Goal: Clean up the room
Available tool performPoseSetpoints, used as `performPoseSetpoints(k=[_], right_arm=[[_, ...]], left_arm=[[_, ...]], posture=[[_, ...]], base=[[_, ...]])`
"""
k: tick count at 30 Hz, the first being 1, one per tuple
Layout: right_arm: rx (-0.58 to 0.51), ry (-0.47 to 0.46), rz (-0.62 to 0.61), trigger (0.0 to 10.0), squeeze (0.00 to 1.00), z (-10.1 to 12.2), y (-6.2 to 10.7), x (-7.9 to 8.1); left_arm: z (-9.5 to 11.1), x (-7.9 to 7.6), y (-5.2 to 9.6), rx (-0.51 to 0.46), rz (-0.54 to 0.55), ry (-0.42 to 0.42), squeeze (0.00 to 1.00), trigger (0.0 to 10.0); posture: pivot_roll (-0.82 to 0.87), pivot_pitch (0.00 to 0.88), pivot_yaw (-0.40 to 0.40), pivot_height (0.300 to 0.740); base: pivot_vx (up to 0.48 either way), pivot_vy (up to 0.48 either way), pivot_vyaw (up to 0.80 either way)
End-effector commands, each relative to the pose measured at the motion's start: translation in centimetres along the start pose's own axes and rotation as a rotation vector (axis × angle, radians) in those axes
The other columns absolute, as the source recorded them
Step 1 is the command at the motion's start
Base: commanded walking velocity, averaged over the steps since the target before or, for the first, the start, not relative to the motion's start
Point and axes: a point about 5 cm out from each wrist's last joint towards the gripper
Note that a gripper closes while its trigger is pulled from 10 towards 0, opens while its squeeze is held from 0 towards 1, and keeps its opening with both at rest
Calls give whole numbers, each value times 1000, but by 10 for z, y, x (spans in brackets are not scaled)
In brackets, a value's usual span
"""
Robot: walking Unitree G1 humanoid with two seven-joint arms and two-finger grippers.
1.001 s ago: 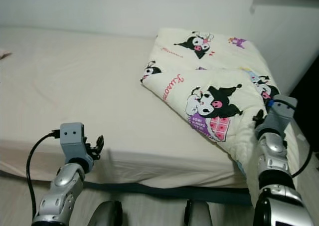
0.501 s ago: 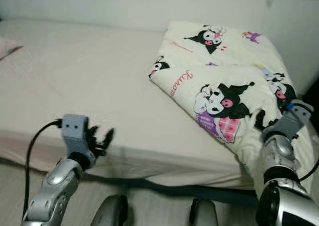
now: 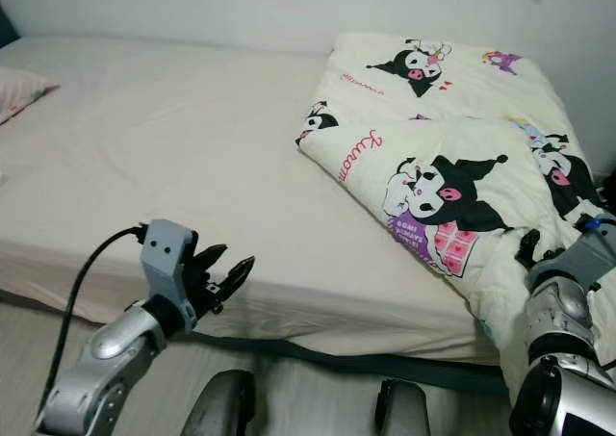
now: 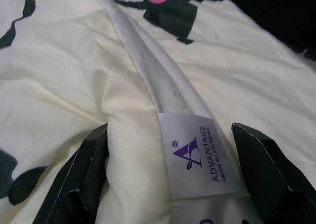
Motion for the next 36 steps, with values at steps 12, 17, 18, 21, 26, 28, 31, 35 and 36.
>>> performPoseSetpoints(k=[12, 17, 18, 21, 26, 28, 31, 35, 36], right_arm=[[138, -189, 70, 10000, 0, -34, 8, 15], [193, -196, 115, 10000, 0, -49, 13, 30], [194, -200, 124, 10000, 0, -51, 13, 33], [193, -202, 130, 10000, 0, -52, 14, 35], [169, -218, 139, 0, 0, -50, 14, 37], [169, -218, 139, 0, 0, -50, 14, 37], [157, -219, 148, 0, 0, -49, 14, 38], [136, -207, 173, 0, 0, -46, 13, 41], [136, -207, 173, 0, 0, -46, 13, 41]], left_arm=[[8, 13, 3, 17, 40, -89, 0, 10000], [10, 14, 3, 23, 39, -131, 0, 10000], [10, 14, 2, 26, 37, -138, 0, 10000], [10, 14, 2, 28, 36, -142, 0, 10000], [11, 15, -1, 19, 49, -144, 0, 10000], [11, 15, -1, 19, 49, -144, 0, 10000], [12, 16, -2, 14, 58, -144, 0, 10000], [12, 17, -3, 12, 65, -142, 0, 10000], [12, 17, -3, 12, 65, -142, 0, 10000]], posture=[[241, 195, 45, 582], [243, 190, 53, 582], [243, 190, 53, 582], [241, 190, 54, 582], [236, 187, 52, 582], [236, 187, 52, 582], [233, 185, 51, 582], [224, 178, 46, 582], [224, 178, 46, 582]], base=[[0, 0, 0], [0, 0, 0], [0, 0, 0], [0, 0, 0], [0, 0, 0], [0, 0, 0], [0, 0, 0], [0, 0, 0], [0, 0, 0]])
Point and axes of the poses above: a point about 5 cm out from each wrist's last joint towards the gripper, its own y axis pointing back from the gripper into the wrist, its own z axis along the axis of the wrist's last joint, x = y × z, and after that the axes turned 8 degrees about y, right-handed
